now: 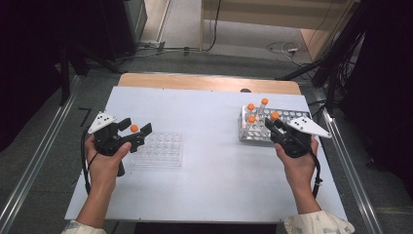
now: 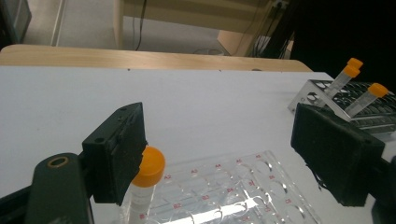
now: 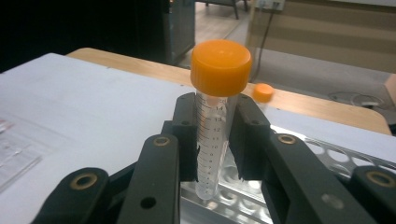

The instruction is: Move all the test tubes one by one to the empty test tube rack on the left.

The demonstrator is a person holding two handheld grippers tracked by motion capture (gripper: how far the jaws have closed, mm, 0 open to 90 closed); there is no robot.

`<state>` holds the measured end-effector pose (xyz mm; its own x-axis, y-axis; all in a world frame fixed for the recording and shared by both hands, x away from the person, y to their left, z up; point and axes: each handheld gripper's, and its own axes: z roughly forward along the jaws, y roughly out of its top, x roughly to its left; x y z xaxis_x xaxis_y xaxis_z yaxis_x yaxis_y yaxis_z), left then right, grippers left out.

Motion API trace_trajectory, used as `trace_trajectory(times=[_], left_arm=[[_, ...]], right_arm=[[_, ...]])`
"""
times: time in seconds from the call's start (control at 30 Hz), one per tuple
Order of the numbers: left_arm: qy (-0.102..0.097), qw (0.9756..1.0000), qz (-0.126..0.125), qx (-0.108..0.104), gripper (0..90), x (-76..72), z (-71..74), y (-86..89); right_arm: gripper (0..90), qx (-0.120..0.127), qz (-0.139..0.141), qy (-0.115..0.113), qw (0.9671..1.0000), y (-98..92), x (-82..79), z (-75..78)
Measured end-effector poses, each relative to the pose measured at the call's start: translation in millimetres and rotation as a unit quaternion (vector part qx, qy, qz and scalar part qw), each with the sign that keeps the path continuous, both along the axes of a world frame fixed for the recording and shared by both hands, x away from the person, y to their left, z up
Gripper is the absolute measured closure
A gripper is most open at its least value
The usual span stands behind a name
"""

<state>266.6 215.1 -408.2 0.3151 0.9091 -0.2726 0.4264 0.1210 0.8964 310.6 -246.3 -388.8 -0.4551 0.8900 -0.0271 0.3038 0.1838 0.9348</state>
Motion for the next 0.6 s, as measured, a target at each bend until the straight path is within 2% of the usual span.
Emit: trace_trajectory(times=[0.07, 0.2, 0.6], left_arm=[[-0.002, 1.0000, -0.006, 0.000, 19.0, -1.0, 1.5, -2.5], [-0.004, 0.9999, -0.016, 0.004, 18.3, -2.4, 2.8, -7.3], [-0.005, 0.9991, -0.040, 0.014, 16.8, -3.1, 1.2, -20.8]], right_arm=[[71.1, 0.000, 0.020, 0.000, 0.9998, 8.5, -4.7, 2.8], [71.0, -0.006, 0.039, 0.007, 0.9992, 17.7, -5.8, -0.4], [71.0, -0.013, 0.070, 0.028, 0.9971, 35.3, -6.6, -13.7]])
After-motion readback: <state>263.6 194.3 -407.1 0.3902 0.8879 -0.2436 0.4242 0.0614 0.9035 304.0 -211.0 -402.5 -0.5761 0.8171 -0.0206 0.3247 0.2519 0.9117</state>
